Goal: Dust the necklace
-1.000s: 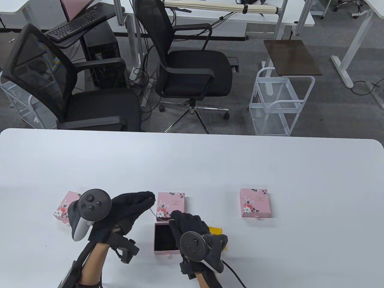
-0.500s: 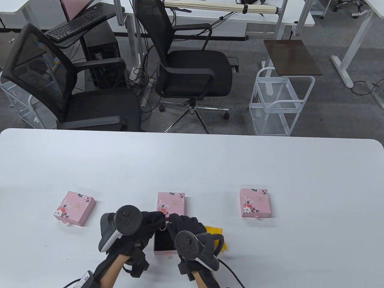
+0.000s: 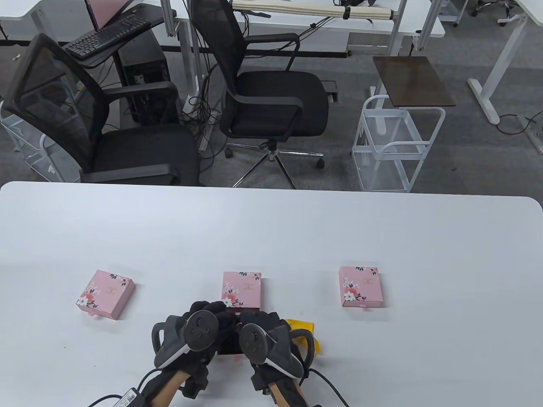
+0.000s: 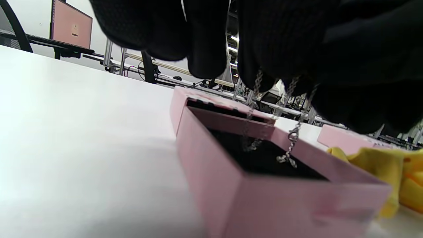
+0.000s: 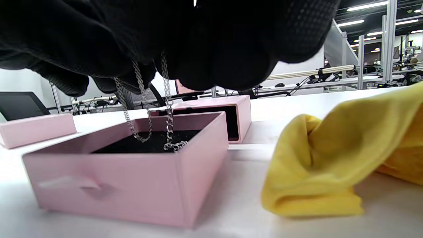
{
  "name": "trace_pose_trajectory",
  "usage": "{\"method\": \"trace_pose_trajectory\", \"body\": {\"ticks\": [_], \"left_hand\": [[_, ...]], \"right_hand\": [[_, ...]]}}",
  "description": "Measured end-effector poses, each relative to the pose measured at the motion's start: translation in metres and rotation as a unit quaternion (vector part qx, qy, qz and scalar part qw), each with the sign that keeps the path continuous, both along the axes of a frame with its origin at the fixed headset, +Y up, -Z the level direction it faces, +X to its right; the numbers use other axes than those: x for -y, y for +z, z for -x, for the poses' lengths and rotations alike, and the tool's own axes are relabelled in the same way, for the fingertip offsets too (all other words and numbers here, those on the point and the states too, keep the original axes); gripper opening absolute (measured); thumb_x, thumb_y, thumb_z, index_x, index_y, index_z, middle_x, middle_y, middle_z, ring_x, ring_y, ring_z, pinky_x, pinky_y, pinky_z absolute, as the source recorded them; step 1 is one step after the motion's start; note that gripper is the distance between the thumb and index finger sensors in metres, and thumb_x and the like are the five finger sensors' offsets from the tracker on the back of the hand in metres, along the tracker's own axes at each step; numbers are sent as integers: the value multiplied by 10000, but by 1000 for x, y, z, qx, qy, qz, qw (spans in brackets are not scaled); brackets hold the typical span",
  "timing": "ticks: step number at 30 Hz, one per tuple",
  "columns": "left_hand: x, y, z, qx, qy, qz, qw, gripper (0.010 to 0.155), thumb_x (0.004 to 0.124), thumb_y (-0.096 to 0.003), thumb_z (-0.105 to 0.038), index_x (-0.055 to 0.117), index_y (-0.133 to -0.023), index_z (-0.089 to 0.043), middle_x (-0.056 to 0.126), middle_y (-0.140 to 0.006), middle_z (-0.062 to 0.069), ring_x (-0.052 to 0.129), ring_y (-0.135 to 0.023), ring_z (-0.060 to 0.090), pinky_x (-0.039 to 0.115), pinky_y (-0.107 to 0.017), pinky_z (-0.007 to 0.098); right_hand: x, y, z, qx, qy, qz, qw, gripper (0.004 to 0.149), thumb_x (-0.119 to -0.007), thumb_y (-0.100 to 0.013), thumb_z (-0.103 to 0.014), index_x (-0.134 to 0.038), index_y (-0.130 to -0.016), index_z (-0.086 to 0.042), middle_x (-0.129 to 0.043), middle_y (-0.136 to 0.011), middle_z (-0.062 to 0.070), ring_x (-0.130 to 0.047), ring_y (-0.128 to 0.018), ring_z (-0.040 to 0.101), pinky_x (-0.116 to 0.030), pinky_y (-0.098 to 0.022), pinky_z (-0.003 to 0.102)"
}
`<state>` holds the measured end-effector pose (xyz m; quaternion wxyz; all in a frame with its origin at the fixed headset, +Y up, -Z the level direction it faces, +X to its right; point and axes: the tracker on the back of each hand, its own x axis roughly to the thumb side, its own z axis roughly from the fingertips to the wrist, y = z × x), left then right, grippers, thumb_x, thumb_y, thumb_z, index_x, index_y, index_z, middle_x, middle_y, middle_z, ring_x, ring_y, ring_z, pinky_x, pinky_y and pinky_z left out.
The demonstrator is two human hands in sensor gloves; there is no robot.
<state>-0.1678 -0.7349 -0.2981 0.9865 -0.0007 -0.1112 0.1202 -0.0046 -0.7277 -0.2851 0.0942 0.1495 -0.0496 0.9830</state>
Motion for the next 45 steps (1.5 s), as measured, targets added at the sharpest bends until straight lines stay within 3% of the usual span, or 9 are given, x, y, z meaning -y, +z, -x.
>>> {"method": "trace_pose_trajectory", "body": {"ticks": [7, 12, 16, 22, 25, 33, 45], "left_hand": [[8, -1, -7, 16, -46, 7, 999, 381, 857, -535, -456, 891, -904, -368, 690, -1168, 82, 549, -1041, 422, 583, -741, 582], [11, -3, -5, 13, -39, 7, 999, 440, 836, -541, -471, 836, -966, -357, 657, -1184, 84, 549, -1044, 421, 575, -744, 591], [8, -6, 2, -2, -4, -5, 1000, 437, 820, -554, -442, 817, -981, -351, 667, -1176, 73, 606, -1033, 397, 599, -733, 592], [19, -14, 2, -7, -12, 26, 1000, 556, 684, -597, -477, 613, -1122, -308, 519, -1233, 92, 501, -1088, 389, 540, -759, 609], [26, -17, -2, 14, -21, 59, 998, 621, 618, -607, -498, 463, -1174, -299, 359, -1271, 55, 347, -1117, 402, 442, -782, 634], [38, -24, -10, 39, -34, 122, 991, 649, 509, -618, -510, 293, -1192, -296, 143, -1268, 3, 187, -1103, 448, 319, -790, 653], [40, -29, -3, 33, -1, 141, 989, 606, 500, -628, -486, 349, -1188, -312, 237, -1278, -41, 311, -1097, 408, 404, -792, 610]], "right_hand": [[5, -2, 2, -8, 31, 22, 999, 394, -766, -632, -352, -764, -980, -168, -848, -879, 155, -866, -688, 390, -760, -543, 475], [0, 0, -2, -1, 43, 34, 998, 469, -783, -625, -369, -709, -1028, -138, -809, -922, 180, -840, -721, 409, -744, -561, 487], [-12, 4, -7, -2, 40, 39, 998, 446, -797, -621, -348, -727, -1011, -143, -842, -886, 159, -871, -685, 386, -765, -539, 476], [-14, 8, -5, -27, 58, 137, 989, 416, -820, -614, -340, -752, -986, -167, -875, -846, 136, -897, -646, 364, -779, -520, 467], [-9, 10, 0, -30, 88, 183, 979, 497, -841, -601, -381, -700, -1033, -180, -807, -930, 186, -845, -722, 411, -738, -573, 507], [0, 9, 8, -3, 129, 174, 976, 542, -885, -574, -396, -667, -1031, -205, -711, -1002, 234, -774, -780, 461, -689, -608, 551], [17, 3, 10, 16, 143, 157, 977, 445, -893, -571, -340, -728, -960, -201, -804, -927, 193, -849, -714, 414, -746, -557, 511]]}}
